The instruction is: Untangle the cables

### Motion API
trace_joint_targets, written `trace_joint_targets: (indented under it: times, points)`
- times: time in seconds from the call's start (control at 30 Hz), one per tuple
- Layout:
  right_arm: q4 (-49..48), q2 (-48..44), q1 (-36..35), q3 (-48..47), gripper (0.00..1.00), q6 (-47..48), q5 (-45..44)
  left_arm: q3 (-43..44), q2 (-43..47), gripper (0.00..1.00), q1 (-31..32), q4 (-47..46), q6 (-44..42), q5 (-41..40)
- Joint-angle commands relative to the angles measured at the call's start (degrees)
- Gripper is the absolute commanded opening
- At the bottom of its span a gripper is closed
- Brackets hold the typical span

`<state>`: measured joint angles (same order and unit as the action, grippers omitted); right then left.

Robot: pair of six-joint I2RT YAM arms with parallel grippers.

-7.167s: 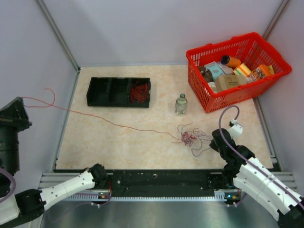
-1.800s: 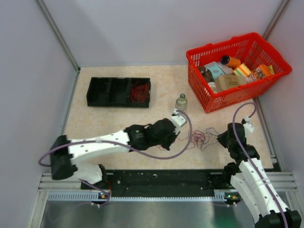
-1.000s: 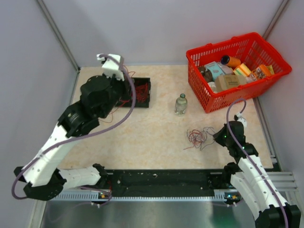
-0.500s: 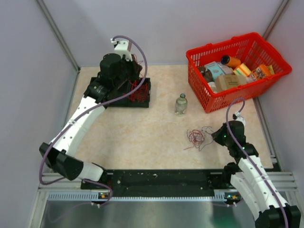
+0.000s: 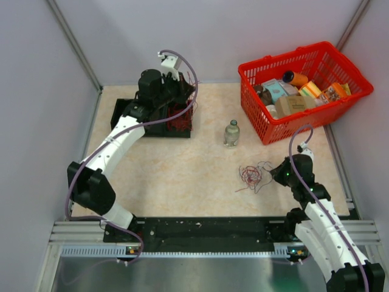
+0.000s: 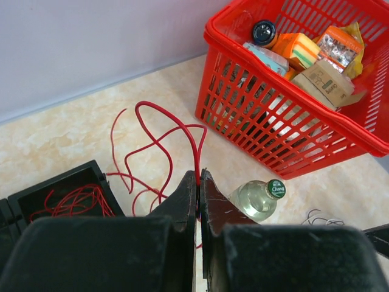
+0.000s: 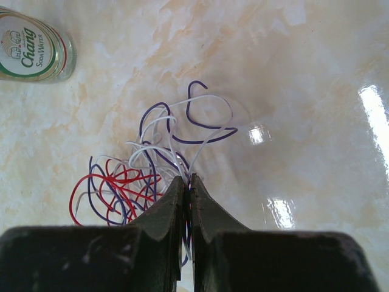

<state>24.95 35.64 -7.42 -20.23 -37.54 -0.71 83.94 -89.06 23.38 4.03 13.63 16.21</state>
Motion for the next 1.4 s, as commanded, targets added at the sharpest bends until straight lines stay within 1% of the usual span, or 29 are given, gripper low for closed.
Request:
trace_joint_targets:
  times: [0.0, 0.23, 0.5, 0.63, 0.73, 0.87, 0.93, 1.0, 1.1, 1.2, 1.37]
  points:
    - [-2.4, -0.5, 0.6, 0.1, 0.01, 0.7, 0.4, 0.5, -0.9, 0.0, -0.8, -7.0, -4.7, 4.0]
    - [-2.5, -0.3, 0.6, -0.2, 0.01, 1.2, 0.4, 2.8, -3.8, 0.0, -3.0, -7.0, -6.3, 7.9]
    - [-3.0, 0.5, 0.5, -0.4, 0.01, 1.5, 1.9, -1.6, -5.9, 0.0, -6.7, -14.4, -5.4, 14.6]
    - [-3.1, 1.1, 0.5, -0.7, 0.01, 1.9, 2.1, -1.7, -7.7, 0.0, -7.7, -16.2, -4.8, 15.3]
    - [-3.3, 1.0, 0.6, -0.3, 0.01, 1.7, 2.3, -5.3, -7.7, 0.0, -8.0, -18.7, -3.2, 17.3]
    - [-3.8, 1.3, 0.5, 0.4, 0.01, 1.5, 3.3, -14.4, -3.7, 0.0, -8.0, -22.7, 2.3, 14.4]
    - [-3.7, 1.4, 0.7, 0.6, 0.01, 1.6, 3.2, -20.1, -0.5, 0.0, -8.0, -27.0, 5.3, 12.6]
    - [-3.8, 1.2, 0.5, 0.6, 0.01, 1.7, 3.6, -24.0, 1.7, 0.0, -8.0, -27.3, 6.7, 9.9]
    - [-3.9, 1.1, 0.6, 0.7, 0.01, 1.7, 3.6, -27.1, 4.1, 0.0, -8.0, -26.0, 8.0, 6.0]
    - [-3.9, 0.9, 0.5, 1.0, 0.01, 1.6, 3.8, -26.6, 3.5, 0.0, -8.0, -21.4, 8.7, 0.2]
    - [-3.9, 0.0, 0.6, 1.3, 0.01, 1.6, 3.8, -16.4, -4.5, 0.0, -8.1, -9.4, 10.5, -2.8]
